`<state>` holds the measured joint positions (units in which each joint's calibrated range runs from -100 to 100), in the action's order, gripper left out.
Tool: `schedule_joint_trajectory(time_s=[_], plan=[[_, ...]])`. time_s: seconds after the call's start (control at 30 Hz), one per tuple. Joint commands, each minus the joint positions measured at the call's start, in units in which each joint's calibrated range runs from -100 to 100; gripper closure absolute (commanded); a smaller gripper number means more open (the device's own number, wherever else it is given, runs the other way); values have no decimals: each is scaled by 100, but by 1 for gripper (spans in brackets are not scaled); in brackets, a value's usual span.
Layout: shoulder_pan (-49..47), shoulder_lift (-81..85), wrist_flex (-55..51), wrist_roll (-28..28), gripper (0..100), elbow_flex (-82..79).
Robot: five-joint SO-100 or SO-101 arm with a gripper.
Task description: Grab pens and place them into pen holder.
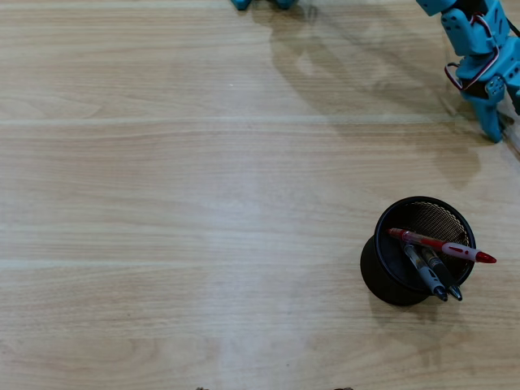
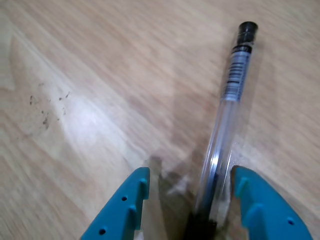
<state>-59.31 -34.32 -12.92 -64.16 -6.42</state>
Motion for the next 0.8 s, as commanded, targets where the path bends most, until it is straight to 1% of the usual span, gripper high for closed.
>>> schedule_joint_trajectory(time_s=[0.0,0.2,0.23,0.3,0.37,0.4,0.43,0.6,0.67,0.77], plan=[[-61,304,617,75,82,-838],[-5,626,1159,96,83,-1563],[11,668,1262,170,84,-1689],[76,795,1640,358,89,-2088],[108,905,1846,358,92,-2359],[165,1006,1941,347,97,-2586],[237,1057,1941,379,98,-2667],[519,1463,1872,400,98,-3020],[713,1691,1872,583,98,-2993],[1076,2113,1932,1126,98,-2731]])
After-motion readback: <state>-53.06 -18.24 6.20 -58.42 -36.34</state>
